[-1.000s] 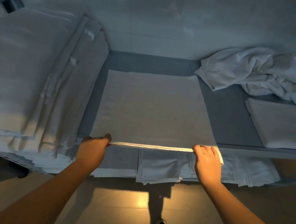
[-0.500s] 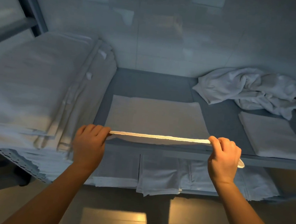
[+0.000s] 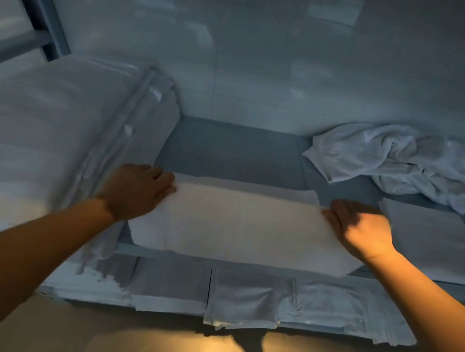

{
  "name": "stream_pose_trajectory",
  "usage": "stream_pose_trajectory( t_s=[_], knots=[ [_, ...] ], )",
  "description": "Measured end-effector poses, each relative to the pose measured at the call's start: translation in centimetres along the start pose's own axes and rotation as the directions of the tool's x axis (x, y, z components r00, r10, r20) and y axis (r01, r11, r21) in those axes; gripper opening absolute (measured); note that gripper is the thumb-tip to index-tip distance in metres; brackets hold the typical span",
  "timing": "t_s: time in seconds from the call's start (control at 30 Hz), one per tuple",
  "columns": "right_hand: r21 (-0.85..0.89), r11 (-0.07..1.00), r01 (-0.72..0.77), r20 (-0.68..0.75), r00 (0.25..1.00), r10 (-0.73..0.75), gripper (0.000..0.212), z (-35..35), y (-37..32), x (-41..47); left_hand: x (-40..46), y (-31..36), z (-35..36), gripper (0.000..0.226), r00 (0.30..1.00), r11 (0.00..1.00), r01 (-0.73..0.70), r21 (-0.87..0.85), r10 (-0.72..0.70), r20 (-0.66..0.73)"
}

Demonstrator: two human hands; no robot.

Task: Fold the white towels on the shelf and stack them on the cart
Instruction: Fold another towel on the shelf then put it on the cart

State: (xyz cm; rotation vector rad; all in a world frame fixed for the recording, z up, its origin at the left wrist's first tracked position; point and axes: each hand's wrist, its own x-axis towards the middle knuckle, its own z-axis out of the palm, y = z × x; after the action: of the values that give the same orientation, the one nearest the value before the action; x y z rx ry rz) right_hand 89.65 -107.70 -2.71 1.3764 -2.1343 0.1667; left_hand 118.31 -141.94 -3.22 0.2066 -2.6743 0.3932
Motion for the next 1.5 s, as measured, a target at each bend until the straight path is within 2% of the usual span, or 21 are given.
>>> stream_pose_trajectory(
  t_s=[0.1, 0.17, 0.3, 0.37, 0.5, 0.57, 0.7, 0.77, 0.83, 0.9, 1.03, 1.13, 1.3, 1.4, 1.5],
  knots=[
    [0.046, 0.999, 0.001, 0.063, 0.998, -0.004, 0.048, 2.5, 1.2, 2.8, 2.9, -1.9, 2.7, 0.058, 0.999, 1.0, -0.004, 0.009, 0.004, 0.036],
    [0.009, 0.998, 0.064, 0.081, 0.995, -0.064, 0.047, 4.9, 1.8, 4.8, 4.2, -2.9, 5.4, 0.056, 0.998, 1.0, 0.013, 0.026, -0.015, 0.066],
    [-0.084, 0.993, 0.084, 0.309, 0.949, -0.054, 0.048, 11.8, 2.7, 7.6, 5.3, -5.0, 12.6, 0.057, 0.984, 0.994, 0.056, 0.094, -0.071, 0.162],
    [-0.091, 0.991, 0.093, 0.352, 0.934, -0.056, 0.05, 15.2, 2.7, 8.1, 5.3, -5.7, 15.6, 0.06, 0.981, 0.991, 0.071, 0.11, -0.09, 0.173],
    [-0.125, 0.989, 0.08, 0.416, 0.909, -0.02, 0.047, 20.9, 2.2, 7.3, 4.8, -5.1, 20.9, 0.044, 0.957, 0.985, 0.167, 0.049, -0.174, 0.231],
    [-0.087, 0.994, 0.06, 0.455, 0.891, -0.013, 0.041, 22.8, 1.9, 6.4, 4.4, -4.5, 22.5, 0.04, 0.934, 0.975, 0.219, 0.045, -0.222, 0.278],
    [-0.034, 0.999, -0.026, 0.493, 0.869, 0.039, 0.038, 24.1, 1.5, 6.1, 4.1, -4.4, 22.9, 0.05, 0.953, 0.985, 0.175, 0.0, -0.169, 0.252],
    [0.059, 0.995, -0.085, 0.472, 0.88, 0.047, 0.037, 24.1, -0.1, 7.2, 4.2, -5.1, 23.0, 0.043, 0.945, 0.983, 0.18, -0.042, -0.161, 0.286],
    [0.176, 0.98, -0.098, 0.498, 0.867, -0.002, 0.036, 24.2, -3.7, 9.3, 4.8, -5.6, 23.2, 0.029, 0.909, 0.97, 0.22, -0.101, -0.166, 0.382],
    [0.317, 0.942, -0.112, 0.536, 0.84, -0.081, 0.038, 24.7, -8.5, 12.1, 5.2, -5.7, 23.1, 0.025, 0.88, 0.955, 0.263, -0.135, -0.18, 0.44],
    [0.525, 0.848, -0.071, 0.51, 0.824, -0.247, 0.036, 25.4, -16.7, 16.2, 5.1, -5.6, 23.2, 0.027, 0.868, 0.935, 0.321, -0.15, -0.226, 0.443],
    [0.545, 0.828, -0.131, 0.531, 0.819, -0.22, 0.029, 26.1, -18.0, 17.2, 5.4, -5.5, 22.9, 0.025, 0.872, 0.918, 0.358, -0.169, -0.264, 0.412],
    [0.535, 0.804, -0.259, 0.512, 0.857, -0.064, 0.026, 26.9, -17.8, 18.6, 8.3, -6.4, 23.1, 0.025, 0.809, 0.899, 0.415, -0.139, -0.295, 0.508],
    [0.494, 0.825, -0.275, 0.516, 0.856, -0.024, 0.028, 27.5, -18.3, 18.4, 8.3, -6.0, 24.0, 0.022, 0.808, 0.898, 0.424, -0.118, -0.316, 0.497],
    [0.454, 0.832, -0.319, 0.568, 0.823, 0.006, 0.032, 27.3, -14.9, 17.7, 8.0, -5.9, 24.0, 0.022, 0.806, 0.906, 0.414, -0.091, -0.318, 0.5]
  ],
)
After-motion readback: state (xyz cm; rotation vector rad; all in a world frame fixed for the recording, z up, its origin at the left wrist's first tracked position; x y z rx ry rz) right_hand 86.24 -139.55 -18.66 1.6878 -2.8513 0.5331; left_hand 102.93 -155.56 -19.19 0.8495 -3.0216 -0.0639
